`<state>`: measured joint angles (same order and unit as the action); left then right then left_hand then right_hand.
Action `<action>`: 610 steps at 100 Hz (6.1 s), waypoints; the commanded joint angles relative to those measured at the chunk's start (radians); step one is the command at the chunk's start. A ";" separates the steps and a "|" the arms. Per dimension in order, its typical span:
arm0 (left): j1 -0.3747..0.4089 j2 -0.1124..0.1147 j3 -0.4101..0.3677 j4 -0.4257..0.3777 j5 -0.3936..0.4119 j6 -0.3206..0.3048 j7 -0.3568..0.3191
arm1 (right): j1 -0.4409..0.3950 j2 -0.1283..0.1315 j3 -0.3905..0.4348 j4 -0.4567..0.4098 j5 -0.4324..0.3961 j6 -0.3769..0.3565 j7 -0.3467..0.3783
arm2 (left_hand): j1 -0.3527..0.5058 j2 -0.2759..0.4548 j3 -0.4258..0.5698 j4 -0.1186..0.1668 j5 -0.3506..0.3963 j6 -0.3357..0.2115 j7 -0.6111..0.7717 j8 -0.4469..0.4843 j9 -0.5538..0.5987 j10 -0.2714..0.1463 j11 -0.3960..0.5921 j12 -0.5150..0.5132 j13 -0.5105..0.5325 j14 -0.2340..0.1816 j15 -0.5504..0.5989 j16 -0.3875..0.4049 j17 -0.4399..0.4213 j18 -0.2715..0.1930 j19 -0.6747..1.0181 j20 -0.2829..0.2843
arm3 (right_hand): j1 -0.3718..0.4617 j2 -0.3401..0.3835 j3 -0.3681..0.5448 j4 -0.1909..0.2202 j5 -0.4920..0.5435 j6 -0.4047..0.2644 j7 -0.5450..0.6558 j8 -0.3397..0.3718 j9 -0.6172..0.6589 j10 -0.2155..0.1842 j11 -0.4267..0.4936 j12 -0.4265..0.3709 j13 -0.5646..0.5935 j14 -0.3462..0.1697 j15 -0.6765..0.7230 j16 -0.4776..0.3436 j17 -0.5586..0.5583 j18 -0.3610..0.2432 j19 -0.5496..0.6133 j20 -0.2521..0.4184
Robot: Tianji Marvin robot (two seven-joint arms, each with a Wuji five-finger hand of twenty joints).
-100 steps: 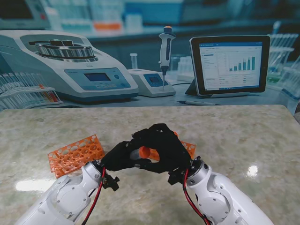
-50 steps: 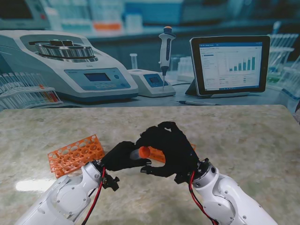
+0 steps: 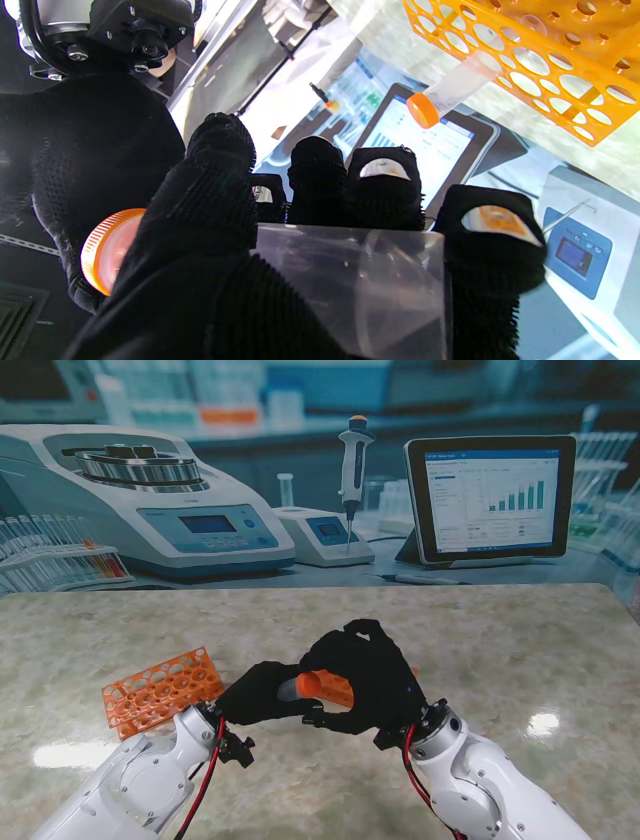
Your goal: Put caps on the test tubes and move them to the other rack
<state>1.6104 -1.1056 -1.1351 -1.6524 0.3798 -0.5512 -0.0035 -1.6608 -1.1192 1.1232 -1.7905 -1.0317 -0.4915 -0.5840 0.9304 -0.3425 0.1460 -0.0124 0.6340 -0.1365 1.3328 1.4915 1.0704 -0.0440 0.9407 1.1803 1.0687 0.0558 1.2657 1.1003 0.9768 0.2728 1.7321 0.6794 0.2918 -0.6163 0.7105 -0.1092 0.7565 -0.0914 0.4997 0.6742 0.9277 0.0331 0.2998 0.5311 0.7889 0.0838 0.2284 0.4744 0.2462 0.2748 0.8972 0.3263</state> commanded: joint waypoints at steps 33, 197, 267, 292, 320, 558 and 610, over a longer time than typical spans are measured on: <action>0.002 0.000 0.001 -0.006 -0.001 0.003 -0.006 | 0.008 -0.003 -0.017 0.010 0.010 0.017 0.009 | 0.038 0.048 -0.007 -0.006 0.017 -0.050 0.031 0.060 -0.021 -0.044 -0.003 0.015 -0.009 -0.036 -0.010 -0.001 0.026 -0.069 0.087 0.007 | 0.057 -0.046 0.026 -0.015 0.072 -0.026 0.044 0.063 0.075 -0.060 0.039 0.044 0.065 -0.041 0.042 0.024 0.024 0.014 0.027 0.010; 0.001 0.000 0.006 -0.005 -0.001 -0.013 -0.003 | 0.049 -0.014 -0.045 0.048 0.084 0.015 0.063 | 0.040 0.048 -0.009 -0.005 0.017 -0.051 0.031 0.059 -0.022 -0.044 -0.004 0.014 -0.012 -0.035 -0.016 -0.003 0.017 -0.060 0.074 0.008 | 0.445 0.117 -0.098 -0.112 0.143 -0.177 0.407 -0.283 0.284 -0.092 0.043 0.082 0.246 -0.078 0.101 0.064 0.125 -0.009 0.073 0.032; 0.003 -0.001 0.006 -0.005 0.005 -0.024 0.005 | 0.071 -0.018 -0.098 0.094 0.065 0.015 0.004 | 0.039 0.048 -0.009 -0.005 0.017 -0.052 0.031 0.060 -0.022 -0.044 -0.004 0.014 -0.012 -0.035 -0.017 -0.003 0.016 -0.059 0.073 0.010 | 0.415 0.081 -0.091 -0.114 0.209 -0.182 0.460 -0.307 0.368 -0.093 0.078 0.071 0.321 -0.072 0.150 0.080 0.144 -0.001 0.094 0.046; 0.003 -0.001 0.008 -0.006 0.007 -0.025 0.005 | 0.075 -0.017 -0.108 0.098 0.049 0.019 -0.018 | 0.039 0.048 -0.009 -0.005 0.016 -0.051 0.031 0.060 -0.023 -0.045 -0.004 0.014 -0.012 -0.035 -0.017 -0.003 0.016 -0.059 0.073 0.011 | 0.403 0.109 -0.091 -0.121 0.211 -0.180 0.471 -0.298 0.377 -0.093 0.086 0.057 0.329 -0.067 0.163 0.087 0.149 -0.002 0.101 0.054; 0.004 0.000 0.008 -0.009 0.007 -0.024 0.003 | 0.075 -0.014 -0.107 0.090 0.035 0.022 -0.020 | 0.039 0.049 -0.009 -0.005 0.016 -0.052 0.031 0.061 -0.022 -0.046 -0.004 0.014 -0.012 -0.035 -0.017 -0.003 0.016 -0.059 0.072 0.011 | 0.415 0.188 -0.106 -0.127 0.192 -0.173 0.469 -0.271 0.359 -0.086 0.094 0.049 0.316 -0.060 0.161 0.091 0.144 -0.004 0.098 0.059; 0.004 0.002 0.009 -0.016 0.004 -0.010 -0.007 | 0.005 0.002 -0.028 0.031 -0.063 0.023 -0.122 | 0.039 0.050 -0.011 -0.005 0.015 -0.053 0.030 0.061 -0.024 -0.046 -0.006 0.013 -0.014 -0.035 -0.021 -0.003 0.009 -0.057 0.066 0.014 | 0.114 -0.103 0.047 -0.013 0.014 -0.038 0.007 -0.032 0.065 -0.046 0.015 -0.004 0.137 -0.047 0.083 0.071 0.027 0.026 0.043 0.076; 0.004 0.002 0.010 -0.016 0.003 -0.009 -0.009 | 0.017 0.001 -0.037 0.038 -0.051 0.029 -0.105 | 0.038 0.051 -0.012 -0.005 0.016 -0.054 0.031 0.061 -0.024 -0.047 -0.006 0.013 -0.014 -0.035 -0.021 -0.003 0.008 -0.056 0.066 0.015 | 0.304 -0.074 -0.018 -0.105 0.058 -0.137 0.186 -0.040 0.177 -0.092 0.061 0.059 0.223 -0.090 0.109 0.090 0.063 0.013 0.061 0.093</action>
<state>1.6128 -1.1033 -1.1260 -1.6624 0.3856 -0.5646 -0.0074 -1.6405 -1.1156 1.0904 -1.7552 -1.0866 -0.4641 -0.6946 0.9313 -0.3314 0.1350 -0.0120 0.6355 -0.1392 1.3326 1.4918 1.0701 -0.0445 0.9407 1.1803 1.0598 0.0558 1.2540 1.1002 0.9659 0.2976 1.6958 0.6781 0.5238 -0.6785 0.6945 -0.1942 0.7976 -0.1603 0.5955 0.6534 1.0848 -0.0257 0.3561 0.5785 0.9848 0.0198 0.3230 0.5469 0.3112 0.2738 0.9481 0.4018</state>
